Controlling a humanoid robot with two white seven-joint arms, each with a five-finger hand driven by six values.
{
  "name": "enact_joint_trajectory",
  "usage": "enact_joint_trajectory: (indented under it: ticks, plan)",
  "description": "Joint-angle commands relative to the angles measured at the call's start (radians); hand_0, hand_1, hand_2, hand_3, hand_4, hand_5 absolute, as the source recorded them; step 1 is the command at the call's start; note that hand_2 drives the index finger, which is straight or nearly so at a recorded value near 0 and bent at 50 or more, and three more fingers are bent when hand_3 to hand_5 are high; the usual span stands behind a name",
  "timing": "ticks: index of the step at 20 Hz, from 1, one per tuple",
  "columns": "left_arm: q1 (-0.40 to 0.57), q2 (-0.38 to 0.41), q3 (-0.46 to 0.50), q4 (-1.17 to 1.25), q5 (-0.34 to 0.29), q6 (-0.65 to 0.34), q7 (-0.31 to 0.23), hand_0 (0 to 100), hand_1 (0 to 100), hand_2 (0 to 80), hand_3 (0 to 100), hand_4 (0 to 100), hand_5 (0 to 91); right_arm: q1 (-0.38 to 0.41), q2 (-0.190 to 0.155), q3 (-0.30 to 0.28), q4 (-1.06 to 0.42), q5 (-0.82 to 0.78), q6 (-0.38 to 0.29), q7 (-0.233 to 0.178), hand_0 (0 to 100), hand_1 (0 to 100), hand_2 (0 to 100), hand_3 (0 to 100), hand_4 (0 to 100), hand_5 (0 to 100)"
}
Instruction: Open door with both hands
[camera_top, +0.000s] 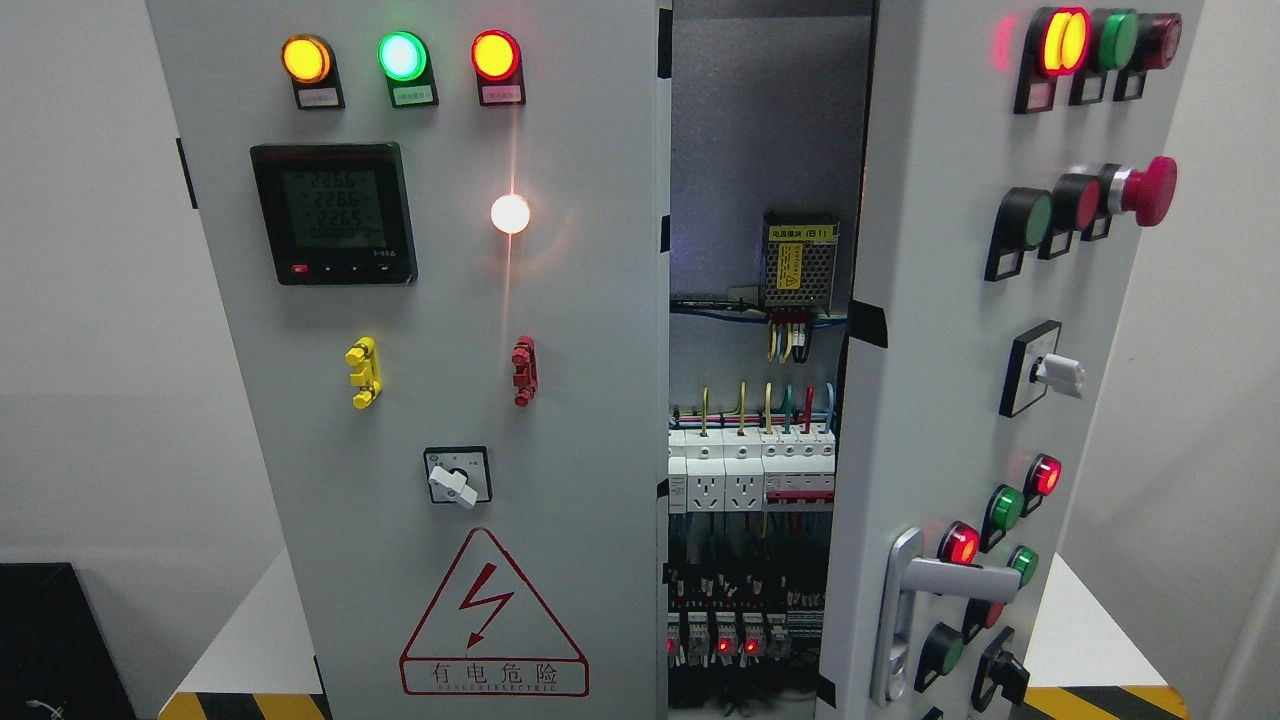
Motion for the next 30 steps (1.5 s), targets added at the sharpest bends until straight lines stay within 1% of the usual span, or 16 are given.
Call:
enact_joint_trajectory:
  ticks: [1, 6, 8, 14, 16, 20, 22, 27, 28, 30]
  plan:
    - [-0.023, 0.002, 0.001, 0.0, 0.0, 0.001, 0.0, 0, 0, 0.0, 0, 0, 0.0, 0.0, 0.0, 0.0, 0.0, 0.0, -0.001, 0.0, 19, 0, 0, 0, 0, 0]
    - [-0.02, 0.002, -0.002, -0.006, 0.0, -0.001, 0.0, 0, 0, 0.0, 0, 0, 0.0, 0.0, 0.0, 0.0, 0.0, 0.0, -0.001, 0.0, 19, 0, 0, 0, 0, 0]
    - [-0.003, 0.005, -0.002, -0.074, 0.0, -0.001, 0.0, 0, 0, 0.0, 0, 0, 0.0, 0.0, 0.0, 0.0, 0.0, 0.0, 0.001, 0.0, 19, 0, 0, 0, 0, 0]
    - [0.17, 0.037, -0.011, -0.462, 0.002, -0.001, 0.0, 0, 0, 0.0, 0, 0, 0.0, 0.0, 0.0, 0.0, 0.0, 0.0, -0.001, 0.0, 19, 0, 0, 0, 0, 0]
    - [0.21, 0.048, -0.018, -0.579, 0.0, -0.001, 0.0, 0, 0, 0.0, 0, 0, 0.0, 0.0, 0.0, 0.0, 0.0, 0.0, 0.001, 0.0, 19, 0, 0, 0, 0, 0]
    - [0.27, 0.077, -0.138, -0.781, 0.0, -0.001, 0.0, 0, 0, 0.0, 0, 0, 0.0, 0.0, 0.0, 0.0, 0.0, 0.0, 0.001, 0.0, 19, 0, 0, 0, 0, 0]
    - [0.314, 0.126, -0.198, -0.929, 0.002, 0.0, 0.002, 0, 0, 0.0, 0, 0, 0.0, 0.0, 0.0, 0.0, 0.0, 0.0, 0.001, 0.0, 19, 0, 0, 0, 0, 0]
    - [0.393, 0.198, -0.268, -1.311, 0.008, 0.005, 0.002, 0, 0, 0.0, 0, 0, 0.0, 0.0, 0.0, 0.0, 0.0, 0.0, -0.001, 0.0, 19, 0, 0, 0, 0, 0]
    - [0.397, 0.222, -0.296, -1.377, 0.018, 0.005, 0.002, 0, 0, 0.0, 0, 0, 0.0, 0.0, 0.0, 0.0, 0.0, 0.0, 0.001, 0.0, 19, 0, 0, 0, 0, 0]
    - [0.396, 0.282, -0.333, -1.498, 0.069, 0.01, 0.008, 0, 0, 0.0, 0, 0, 0.0, 0.0, 0.0, 0.0, 0.0, 0.0, 0.001, 0.0, 19, 0, 0, 0, 0, 0]
